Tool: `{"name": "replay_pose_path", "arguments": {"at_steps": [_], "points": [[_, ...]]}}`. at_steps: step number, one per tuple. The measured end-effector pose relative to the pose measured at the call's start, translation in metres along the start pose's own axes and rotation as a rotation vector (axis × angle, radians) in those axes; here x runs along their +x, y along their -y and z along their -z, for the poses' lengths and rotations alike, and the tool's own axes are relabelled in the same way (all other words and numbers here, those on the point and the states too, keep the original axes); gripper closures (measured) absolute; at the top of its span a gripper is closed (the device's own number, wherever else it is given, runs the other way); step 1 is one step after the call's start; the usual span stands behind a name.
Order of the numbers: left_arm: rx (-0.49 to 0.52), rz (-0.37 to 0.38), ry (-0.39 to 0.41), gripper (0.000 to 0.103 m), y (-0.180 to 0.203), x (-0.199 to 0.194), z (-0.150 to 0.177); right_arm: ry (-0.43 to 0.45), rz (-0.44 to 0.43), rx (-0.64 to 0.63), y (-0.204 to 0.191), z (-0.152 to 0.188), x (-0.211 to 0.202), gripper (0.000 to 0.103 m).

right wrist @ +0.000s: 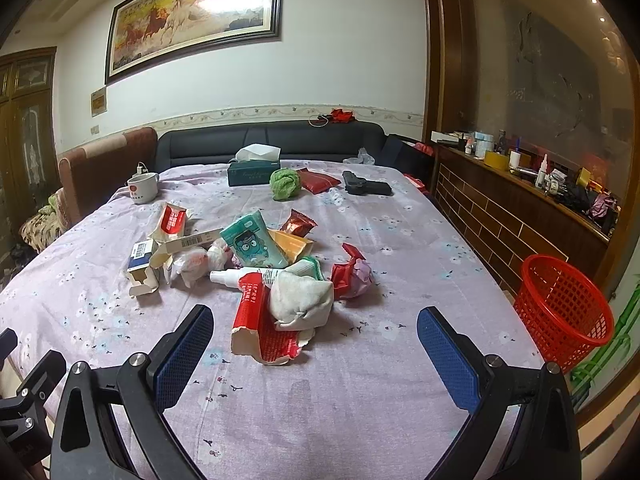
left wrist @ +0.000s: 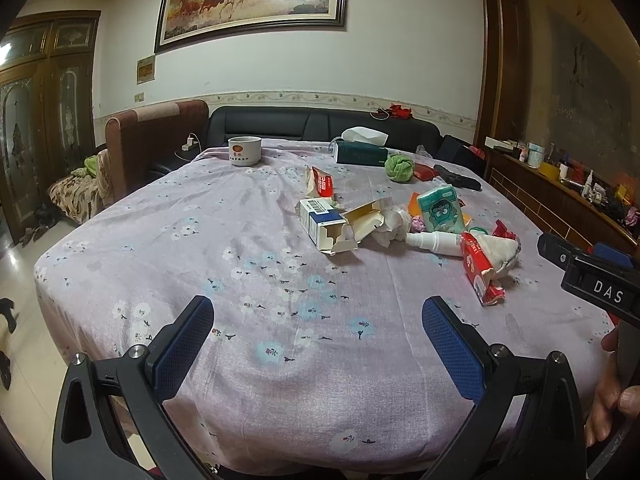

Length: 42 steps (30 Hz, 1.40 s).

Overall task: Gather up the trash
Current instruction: 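Move both tools toward the pile of trash on the bed, then grasp the red carton with the left tool while the right tool grasps the white cloth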

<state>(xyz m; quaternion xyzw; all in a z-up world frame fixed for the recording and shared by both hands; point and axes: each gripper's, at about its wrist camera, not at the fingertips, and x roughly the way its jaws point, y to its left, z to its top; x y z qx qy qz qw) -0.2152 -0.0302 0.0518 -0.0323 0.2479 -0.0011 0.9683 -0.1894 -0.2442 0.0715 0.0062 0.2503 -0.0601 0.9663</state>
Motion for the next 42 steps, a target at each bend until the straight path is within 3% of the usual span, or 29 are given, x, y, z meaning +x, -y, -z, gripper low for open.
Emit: {"name": "replay_pose_path", "arguments": {"at_steps": [11,18,24,29,32,34,38,42], "points": [[0.036,0.049,0.002,0.0,0.008,0.009,-0.015,-0.017,-0.016,0.029,0.01,-0.002,0.004,0.0],[0.08,0.185,-0.072,0.0,0.032,0.031,-0.039,-0.062,-0.084,0.154,0.058,-0.012,0.015,0.003],[0.061,0.313,-0.183,0.002,0.061,0.062,-0.057,-0.128,-0.129,0.256,0.091,-0.008,0.031,0.021],[0.072,0.371,-0.274,0.024,0.093,0.092,-0.065,-0.136,-0.142,0.261,0.095,-0.005,0.033,0.028],[0.06,0.386,-0.332,0.028,0.11,0.117,-0.065,-0.135,-0.148,0.271,0.099,-0.003,0.034,0.028],[0.046,0.412,-0.372,0.036,0.12,0.134,-0.064,-0.135,-0.146,0.28,0.102,-0.003,0.035,0.028],[0.047,0.42,-0.447,0.081,0.13,0.158,-0.053,-0.143,-0.155,0.298,0.108,-0.002,0.039,0.028],[0.018,0.451,-0.459,0.085,0.12,0.159,-0.045,-0.157,-0.19,0.312,0.11,-0.003,0.042,0.028]]}}
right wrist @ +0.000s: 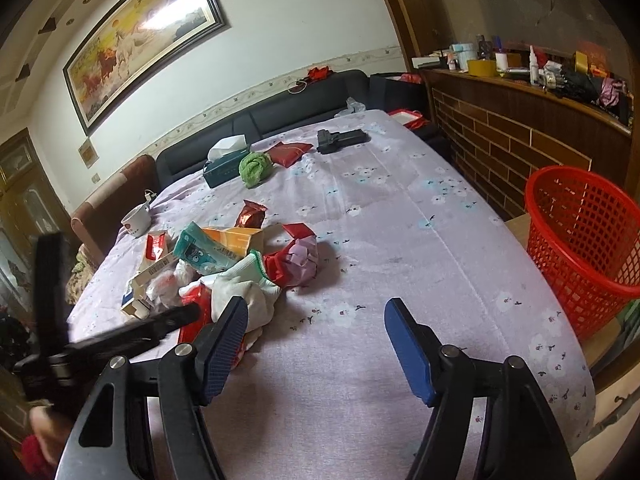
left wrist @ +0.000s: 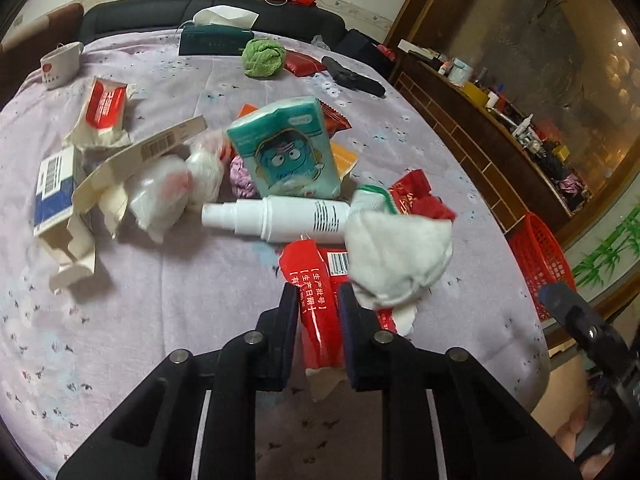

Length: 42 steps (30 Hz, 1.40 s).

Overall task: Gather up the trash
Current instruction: 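Grasp the red carton with the left tool while the right tool grasps the white cloth, then carry both items to the red basket and open both tools to drop them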

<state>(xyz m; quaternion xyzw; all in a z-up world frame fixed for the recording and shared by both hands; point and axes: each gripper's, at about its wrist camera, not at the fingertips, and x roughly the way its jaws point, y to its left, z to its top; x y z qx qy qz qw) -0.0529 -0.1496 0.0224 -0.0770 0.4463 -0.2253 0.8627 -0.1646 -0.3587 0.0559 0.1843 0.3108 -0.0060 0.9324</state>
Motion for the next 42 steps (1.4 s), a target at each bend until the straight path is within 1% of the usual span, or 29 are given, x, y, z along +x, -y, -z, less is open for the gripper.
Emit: {"name": "replay_pose_path", "arguments": {"at_steps": [4,6,10,12,15,16,18,19,20,21,22,23,26,29,36,39,42], "points": [[0.019,-0.021,0.038,0.086,-0.006,-0.013,0.009,-0.05,-0.067,-0.014,-0.008,-0.003,0.012,0.028],[0.017,-0.03,0.038,0.086,-0.009,-0.018,0.012,-0.096,-0.117,-0.021,-0.018,-0.004,0.025,0.028],[0.02,-0.052,0.049,0.086,-0.016,-0.027,0.02,-0.204,-0.185,-0.044,-0.048,0.001,0.056,0.028],[0.021,-0.058,0.054,0.086,-0.02,-0.029,0.022,-0.23,-0.193,-0.069,-0.063,0.005,0.066,0.028],[0.0,-0.045,0.054,0.086,-0.026,-0.032,0.026,-0.217,-0.18,-0.143,-0.087,0.01,0.072,0.028],[-0.003,-0.042,0.054,0.086,-0.028,-0.032,0.027,-0.21,-0.169,-0.169,-0.095,0.011,0.074,0.029],[-0.008,-0.04,0.054,0.086,-0.032,-0.034,0.027,-0.222,-0.145,-0.207,-0.108,0.013,0.087,0.041],[-0.01,-0.035,0.054,0.086,-0.034,-0.034,0.028,-0.238,-0.136,-0.211,-0.109,0.014,0.093,0.055],[-0.008,-0.034,0.055,0.086,-0.034,-0.035,0.028,-0.268,-0.134,-0.196,-0.107,0.015,0.101,0.072],[-0.007,-0.034,0.057,0.086,-0.034,-0.035,0.03,-0.283,-0.152,-0.167,-0.102,0.015,0.105,0.075],[-0.004,-0.035,0.059,0.086,-0.034,-0.036,0.03,-0.284,-0.171,-0.141,-0.097,0.015,0.104,0.077],[0.0,-0.037,0.06,0.086,-0.033,-0.036,0.03,-0.275,-0.188,-0.114,-0.091,0.013,0.103,0.08],[0.011,-0.032,0.066,0.086,-0.028,-0.037,0.029,-0.248,-0.214,-0.093,-0.082,0.01,0.092,0.085],[0.023,-0.027,0.076,0.086,-0.023,-0.041,0.028,-0.221,-0.235,-0.074,-0.073,0.007,0.076,0.086],[0.072,-0.046,0.119,0.086,-0.006,-0.058,0.021,-0.16,-0.267,-0.036,-0.056,-0.002,0.044,0.086],[0.113,-0.047,0.132,0.086,0.009,-0.063,0.015,-0.123,-0.267,-0.013,-0.044,-0.009,0.029,0.086],[0.16,-0.026,0.133,0.086,0.03,-0.064,0.008,-0.084,-0.252,0.015,-0.027,-0.015,0.015,0.086]]}}
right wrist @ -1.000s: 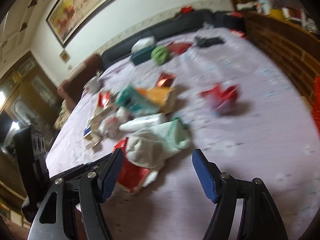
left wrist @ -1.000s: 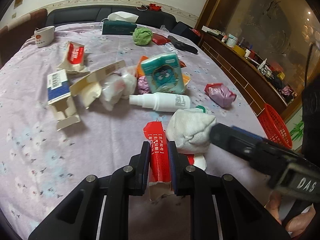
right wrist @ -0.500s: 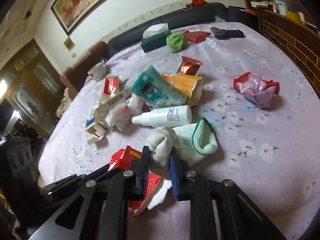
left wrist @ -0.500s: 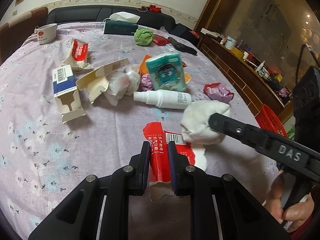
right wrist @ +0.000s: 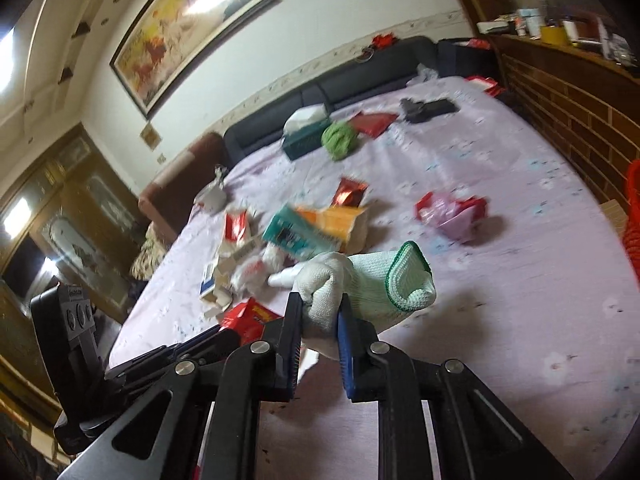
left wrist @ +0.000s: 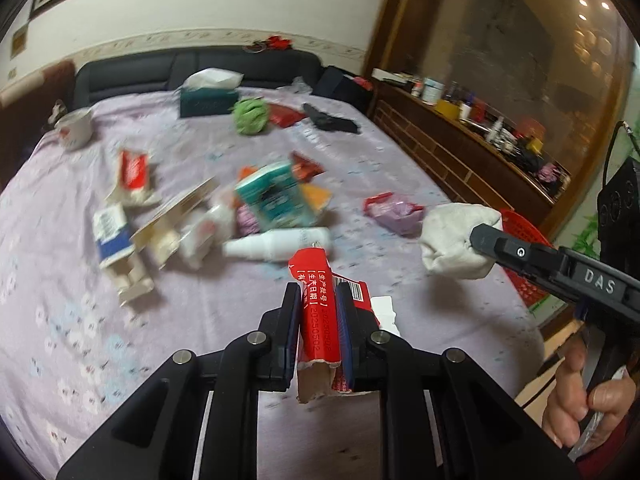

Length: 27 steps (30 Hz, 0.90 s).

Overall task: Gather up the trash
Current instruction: 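Carry both items to the red basket and open both tools to drop them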

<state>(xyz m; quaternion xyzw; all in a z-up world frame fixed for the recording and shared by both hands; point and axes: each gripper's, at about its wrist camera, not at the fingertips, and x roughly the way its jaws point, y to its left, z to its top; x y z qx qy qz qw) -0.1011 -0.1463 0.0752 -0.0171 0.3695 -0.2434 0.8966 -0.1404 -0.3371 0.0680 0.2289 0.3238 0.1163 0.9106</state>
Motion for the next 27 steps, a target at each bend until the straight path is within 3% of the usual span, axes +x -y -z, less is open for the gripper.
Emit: {"name": "replay_pose_path", "arguments": {"at_steps": [9,16,26,27], "points": [[0.193,0.161,0.017,0.086,0.109,0.017,-0.041,0.198,0.126,0.132,0.075,-0.024,-0.091,0.086],[0.257,0.292,-0.001,0.086,0.202,0.058,-0.064,0.333,0.263,0.268,0.151,-0.032,-0.161,0.085],[0.285,0.332,-0.058,0.086,0.288,0.132,-0.071,0.382,0.343,0.399,0.231,-0.036,-0.205,0.083],[0.286,0.327,-0.067,0.079,0.292,0.139,-0.07,0.376,0.35,0.404,0.236,-0.037,-0.206,0.083]]}}
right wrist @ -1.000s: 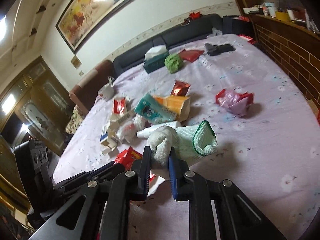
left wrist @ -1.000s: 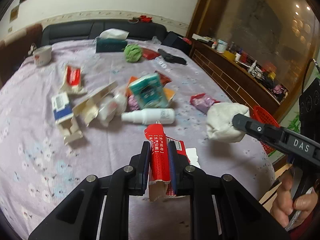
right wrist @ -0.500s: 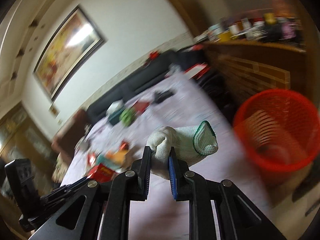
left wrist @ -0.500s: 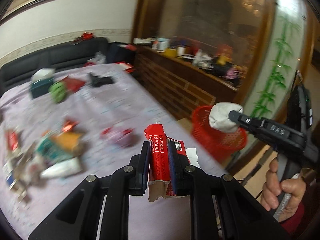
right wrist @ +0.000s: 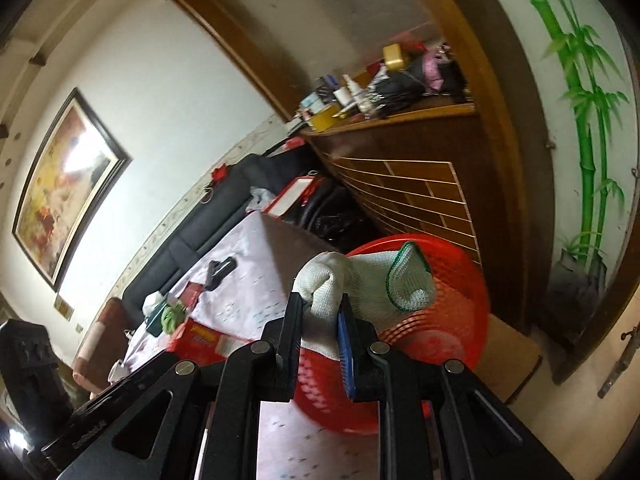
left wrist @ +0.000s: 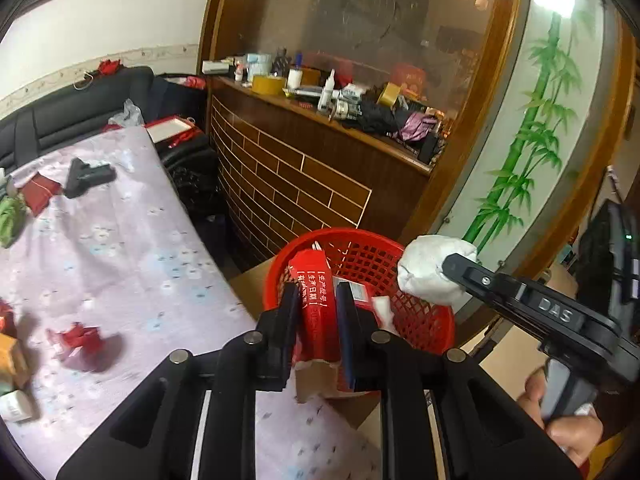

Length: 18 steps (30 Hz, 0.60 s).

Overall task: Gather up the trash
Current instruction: 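Carry both items to the red basket and open both tools to drop them, then bring both open tools back over the trash on the bed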

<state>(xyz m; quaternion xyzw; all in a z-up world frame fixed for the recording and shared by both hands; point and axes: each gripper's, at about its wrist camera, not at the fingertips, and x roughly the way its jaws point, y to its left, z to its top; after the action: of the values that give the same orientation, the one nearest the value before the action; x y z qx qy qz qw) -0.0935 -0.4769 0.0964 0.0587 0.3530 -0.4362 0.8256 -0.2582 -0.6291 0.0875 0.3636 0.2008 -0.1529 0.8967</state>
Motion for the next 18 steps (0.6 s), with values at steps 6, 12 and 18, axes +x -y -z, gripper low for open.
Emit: {"name": "replay_pose_path", "arguments": {"at_steps": [6,12,18], "points": [[-0.003,-0.023,-0.018,0.044,-0.004,0.009,0.004,-0.008,0.043,-0.006,0.016,-0.003,0.011,0.05],[0.008,-0.126,0.054,0.032,-0.028,-0.039,0.022,0.022,0.078,-0.055,0.014,-0.002,0.004,0.048],[-0.025,-0.229,0.057,0.032,-0.068,-0.088,0.054,-0.009,0.063,-0.129,-0.017,0.02,0.01,0.044]]}}
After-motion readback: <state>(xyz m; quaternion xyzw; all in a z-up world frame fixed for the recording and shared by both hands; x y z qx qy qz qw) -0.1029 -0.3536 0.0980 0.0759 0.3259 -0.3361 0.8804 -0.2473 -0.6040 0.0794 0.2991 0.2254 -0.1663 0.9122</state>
